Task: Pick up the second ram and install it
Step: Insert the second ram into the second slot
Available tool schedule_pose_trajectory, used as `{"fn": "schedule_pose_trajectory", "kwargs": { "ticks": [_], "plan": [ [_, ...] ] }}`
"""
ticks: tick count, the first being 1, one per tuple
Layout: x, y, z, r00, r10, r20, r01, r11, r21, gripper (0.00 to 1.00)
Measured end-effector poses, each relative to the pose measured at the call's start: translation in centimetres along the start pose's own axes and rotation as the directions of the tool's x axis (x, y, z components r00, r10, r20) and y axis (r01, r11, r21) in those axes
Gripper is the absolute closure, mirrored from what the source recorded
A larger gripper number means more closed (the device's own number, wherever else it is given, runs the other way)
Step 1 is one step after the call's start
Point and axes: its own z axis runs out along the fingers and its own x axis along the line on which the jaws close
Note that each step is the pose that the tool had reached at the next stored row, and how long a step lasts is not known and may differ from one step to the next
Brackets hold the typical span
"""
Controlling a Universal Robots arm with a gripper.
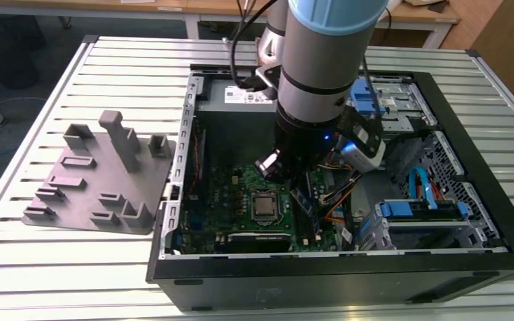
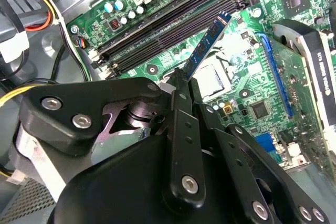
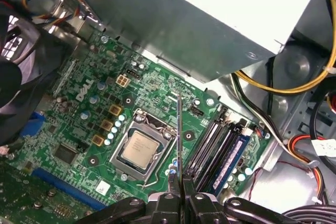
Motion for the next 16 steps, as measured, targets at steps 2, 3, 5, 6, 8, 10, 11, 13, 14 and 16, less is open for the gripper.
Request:
{"fn": "schedule_pose_trajectory", "kwargs": {
  "ticks": [2, 3, 5, 6, 8, 10, 11, 13, 14, 16],
  "plan": [
    [0.0, 0.0, 0.0, 0.9999, 0.014, 0.0003, -0.014, 0.9999, 0.0004, 0.89],
    [0.0, 0.0, 0.0, 0.9998, 0.02, 0.0003, -0.02, 0.9998, 0.0006, 0.89],
    [0.0, 0.0, 0.01, 0.9994, 0.034, 0.0006, -0.034, 0.9994, 0.0009, 0.89],
    [0.0, 0.0, 0.01, 0.9992, 0.04, 0.0007, -0.04, 0.9992, 0.0011, 0.89],
    [0.0, 0.0, 0.01, 0.9986, 0.054, 0.0009, -0.054, 0.9986, 0.0015, 0.89],
    [0.0, 0.0, 0.01, 0.9977, 0.068, 0.0011, -0.068, 0.9977, 0.0019, 0.89],
    [0.0, 0.0, 0.01, 0.9972, 0.074, 0.0012, -0.074, 0.9972, 0.0021, 0.89],
    [0.0, 0.0, 0.01, 0.9961, 0.088, 0.0015, -0.088, 0.9961, 0.0025, 0.89],
    [0.0, 0.0, 0.01, 0.9954, 0.096, 0.0016, -0.096, 0.9954, 0.0027, 0.89],
    [0.0, 0.0, 0.01, 0.9939, 0.111, 0.0019, -0.111, 0.9939, 0.003, 0.89]
  ]
}}
